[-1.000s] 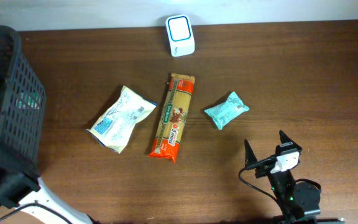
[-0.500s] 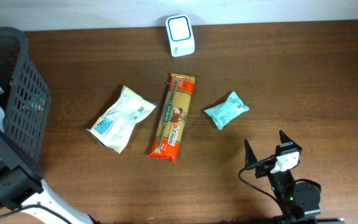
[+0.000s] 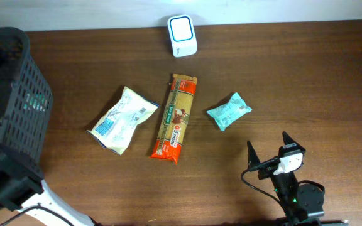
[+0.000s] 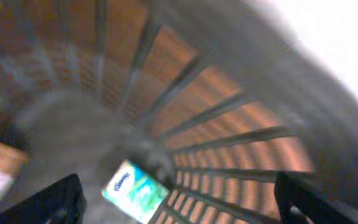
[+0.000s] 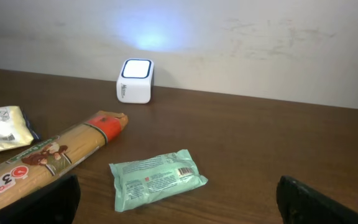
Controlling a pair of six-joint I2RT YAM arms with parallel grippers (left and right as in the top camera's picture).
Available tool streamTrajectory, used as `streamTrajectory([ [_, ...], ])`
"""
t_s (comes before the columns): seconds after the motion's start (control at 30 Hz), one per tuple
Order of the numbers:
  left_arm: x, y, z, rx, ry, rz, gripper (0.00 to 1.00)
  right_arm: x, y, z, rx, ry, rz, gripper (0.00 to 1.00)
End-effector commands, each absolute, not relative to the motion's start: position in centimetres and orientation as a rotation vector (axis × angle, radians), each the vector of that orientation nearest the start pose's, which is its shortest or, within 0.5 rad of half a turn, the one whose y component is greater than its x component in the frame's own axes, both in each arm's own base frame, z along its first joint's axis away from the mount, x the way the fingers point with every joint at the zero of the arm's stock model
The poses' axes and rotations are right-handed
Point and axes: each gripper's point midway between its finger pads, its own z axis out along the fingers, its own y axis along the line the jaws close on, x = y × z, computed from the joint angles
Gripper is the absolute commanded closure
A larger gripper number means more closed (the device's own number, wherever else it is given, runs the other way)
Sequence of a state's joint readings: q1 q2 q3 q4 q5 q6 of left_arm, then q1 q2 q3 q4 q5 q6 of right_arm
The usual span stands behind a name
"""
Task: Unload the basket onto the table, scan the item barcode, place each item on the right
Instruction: 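Reach the left gripper into the basket and grasp the Kleenex tissue pack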
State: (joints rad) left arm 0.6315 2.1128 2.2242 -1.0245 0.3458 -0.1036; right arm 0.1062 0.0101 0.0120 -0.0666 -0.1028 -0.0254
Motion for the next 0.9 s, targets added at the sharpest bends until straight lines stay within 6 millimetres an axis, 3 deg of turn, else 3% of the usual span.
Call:
streamTrajectory([
  [0.0, 46.4, 26.8, 27.3, -0.65, 2.264, -0.217, 0.0, 24.2, 4.2, 15.9, -0.175, 1.63, 0.146, 0.01],
  [0.07, 46.4, 26.4, 25.4, -0.662, 2.289, -0.344, 0.0, 24.2, 4.2, 15.9, -0.175, 1.63, 0.146, 0.01],
  [0.13, 46.7, 26.4, 22.1, -0.7, 2.322, -0.478, 0.09, 24.2, 4.2, 15.9, -0.175, 1.63, 0.146, 0.01],
  [0.3, 46.8, 26.6, 13.4, -0.898, 2.439, -0.616, 0.12, 24.2, 4.2, 15.9, -0.175, 1.63, 0.146, 0.01],
  [0.47, 45.9, 27.3, 7.9, -1.002, 2.558, -0.54, 0.11, 24.2, 4.2, 15.9, -0.175, 1.63, 0.146, 0.01],
  [0.6, 45.5, 27.4, 4.7, -1.041, 2.615, -0.519, 0.14, 24.2, 4.2, 15.9, -0.175, 1.63, 0.146, 0.01],
  [0.87, 44.6, 27.3, 0.2, -1.074, 2.748, -0.362, 0.28, 24.2, 4.2, 15.9, -0.175, 1.63, 0.146, 0.01],
])
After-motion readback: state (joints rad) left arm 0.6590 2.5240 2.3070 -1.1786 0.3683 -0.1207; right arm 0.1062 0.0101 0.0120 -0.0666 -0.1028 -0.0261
